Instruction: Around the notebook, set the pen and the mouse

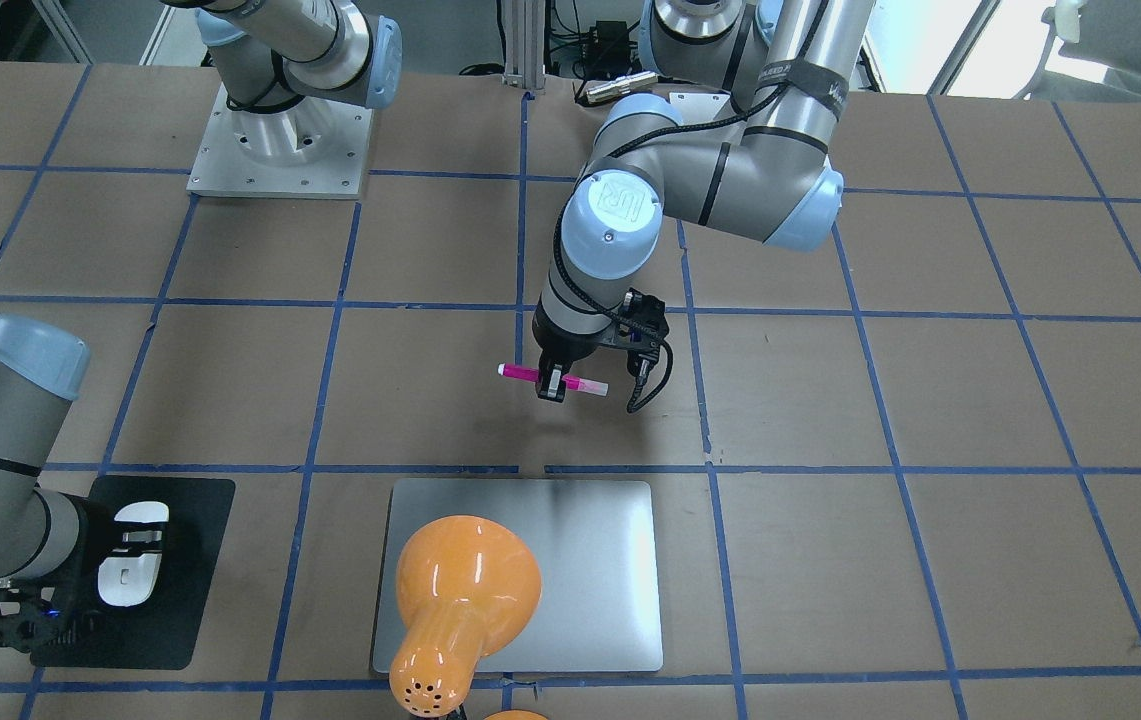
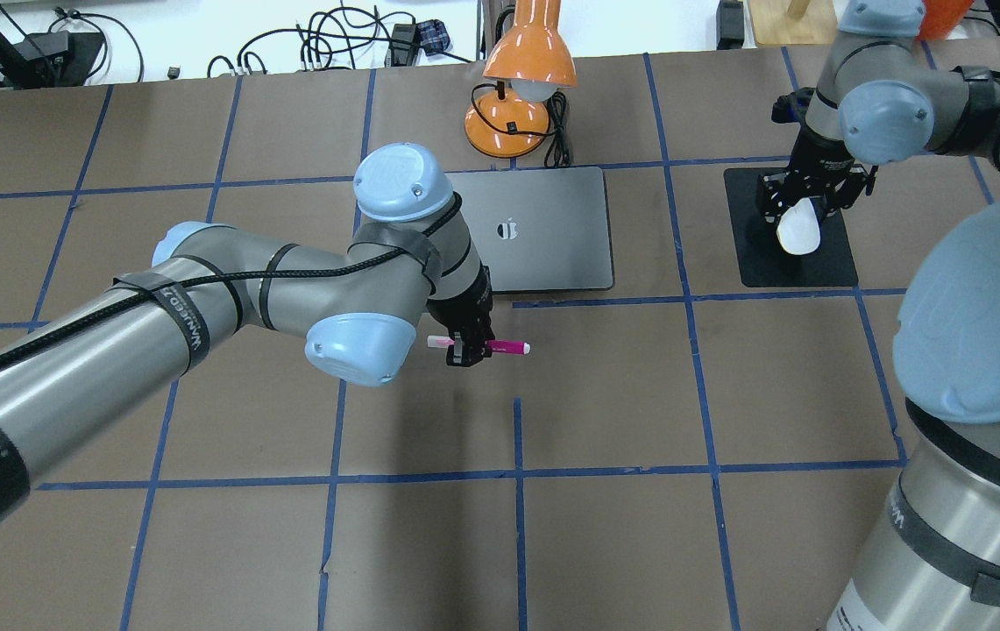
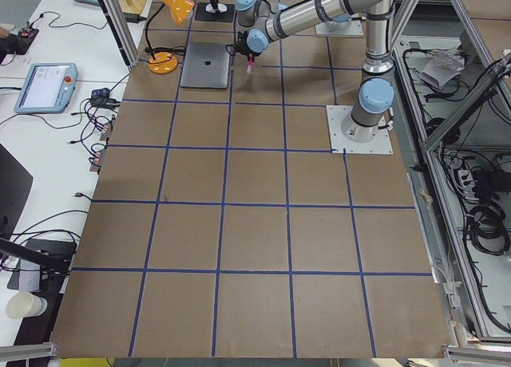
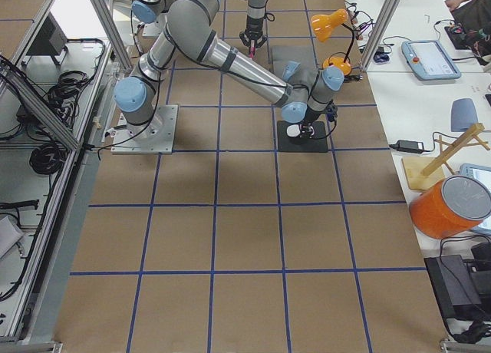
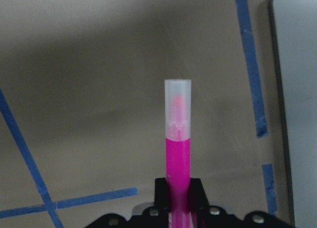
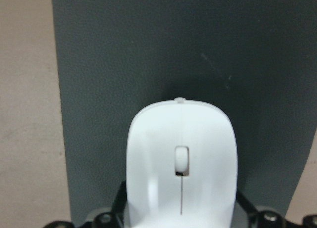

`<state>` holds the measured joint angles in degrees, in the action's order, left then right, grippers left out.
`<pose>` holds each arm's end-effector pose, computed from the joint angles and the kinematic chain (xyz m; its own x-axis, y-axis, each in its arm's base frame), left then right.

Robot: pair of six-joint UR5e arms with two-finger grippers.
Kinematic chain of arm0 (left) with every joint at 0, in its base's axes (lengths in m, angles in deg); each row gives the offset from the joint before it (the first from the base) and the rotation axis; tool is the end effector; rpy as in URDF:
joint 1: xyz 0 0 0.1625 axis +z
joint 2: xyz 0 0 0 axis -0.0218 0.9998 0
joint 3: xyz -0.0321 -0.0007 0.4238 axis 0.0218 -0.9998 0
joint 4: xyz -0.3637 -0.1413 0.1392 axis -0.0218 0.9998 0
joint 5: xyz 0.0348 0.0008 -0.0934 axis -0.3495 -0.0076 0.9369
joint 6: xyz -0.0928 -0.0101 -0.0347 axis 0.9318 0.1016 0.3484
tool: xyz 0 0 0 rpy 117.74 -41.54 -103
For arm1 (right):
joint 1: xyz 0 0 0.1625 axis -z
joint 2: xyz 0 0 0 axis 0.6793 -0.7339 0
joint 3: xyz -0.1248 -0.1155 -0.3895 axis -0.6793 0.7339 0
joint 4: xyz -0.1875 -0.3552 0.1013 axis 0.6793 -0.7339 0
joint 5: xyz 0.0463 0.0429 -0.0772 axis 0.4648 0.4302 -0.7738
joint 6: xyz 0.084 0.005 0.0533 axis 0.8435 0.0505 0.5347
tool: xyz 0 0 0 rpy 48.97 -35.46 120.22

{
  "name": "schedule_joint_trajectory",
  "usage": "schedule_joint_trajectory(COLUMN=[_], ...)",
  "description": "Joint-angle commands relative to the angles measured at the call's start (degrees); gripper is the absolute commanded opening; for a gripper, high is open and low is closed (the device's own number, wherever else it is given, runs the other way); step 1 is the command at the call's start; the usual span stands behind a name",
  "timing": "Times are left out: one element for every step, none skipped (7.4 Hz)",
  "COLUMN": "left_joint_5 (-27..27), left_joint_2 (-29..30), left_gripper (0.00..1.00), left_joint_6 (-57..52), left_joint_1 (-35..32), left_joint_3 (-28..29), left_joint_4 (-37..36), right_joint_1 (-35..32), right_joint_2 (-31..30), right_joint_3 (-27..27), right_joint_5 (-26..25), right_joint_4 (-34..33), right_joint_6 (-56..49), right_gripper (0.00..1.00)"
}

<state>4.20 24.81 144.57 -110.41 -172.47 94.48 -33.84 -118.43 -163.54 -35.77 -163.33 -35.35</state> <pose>-0.3225 -0.4754 0.2181 -0.1390 -0.9889 -0.0523 -0.9806 0.1301 0.1466 -0.0332 -0.6905 0.1839 -0.9989 -0.0462 0.0036 -0.0446 0.9787 0.2005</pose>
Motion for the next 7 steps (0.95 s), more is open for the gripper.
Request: schedule_joint_trajectory(left_joint_5=[-0.3,0.0,0.2,0.2,0.3,0.2,0.2], left_joint_2=[3.0,3.7,4.1,4.7,4.7,4.7,4.6], left_gripper=[0.00,0.00,0.00,0.00,0.00,0.74,1.00], left_joint_6=[3.2,3.7,4.9,4.2,3.9,4.2,4.0], left_joint_1=[-0.7,-1.1,-1.1,-1.3,-1.4,-1.4,-1.3], left_joint_3=[0.0,0.0,0.0,-0.1,-0.2,-0.2,-0.2], left_joint_4=[-3.3,-4.6,-5.7,-5.7,-5.7,-5.7,-5.9], right_joint_1=[0.2,-0.2,-0.6,-1.3,-4.1,-9.0,-10.3], right_joint_2=[-0.4,-3.2,-6.9,-10.4,-15.6,-20.7,-25.5], right_joint_3=[1.2,1.2,1.7,1.9,1.4,1.1,0.2], right_joint_5=[-0.4,-0.8,-0.8,-0.1,0.7,0.2,0.7], right_joint_4=[0.1,0.7,3.4,8.6,11.9,16.6,25.4], right_joint_6=[0.1,0.2,0.2,0.1,0.4,3.0,5.6], right_gripper=[1.00,1.00,1.00,1.00,1.00,1.00,1.00])
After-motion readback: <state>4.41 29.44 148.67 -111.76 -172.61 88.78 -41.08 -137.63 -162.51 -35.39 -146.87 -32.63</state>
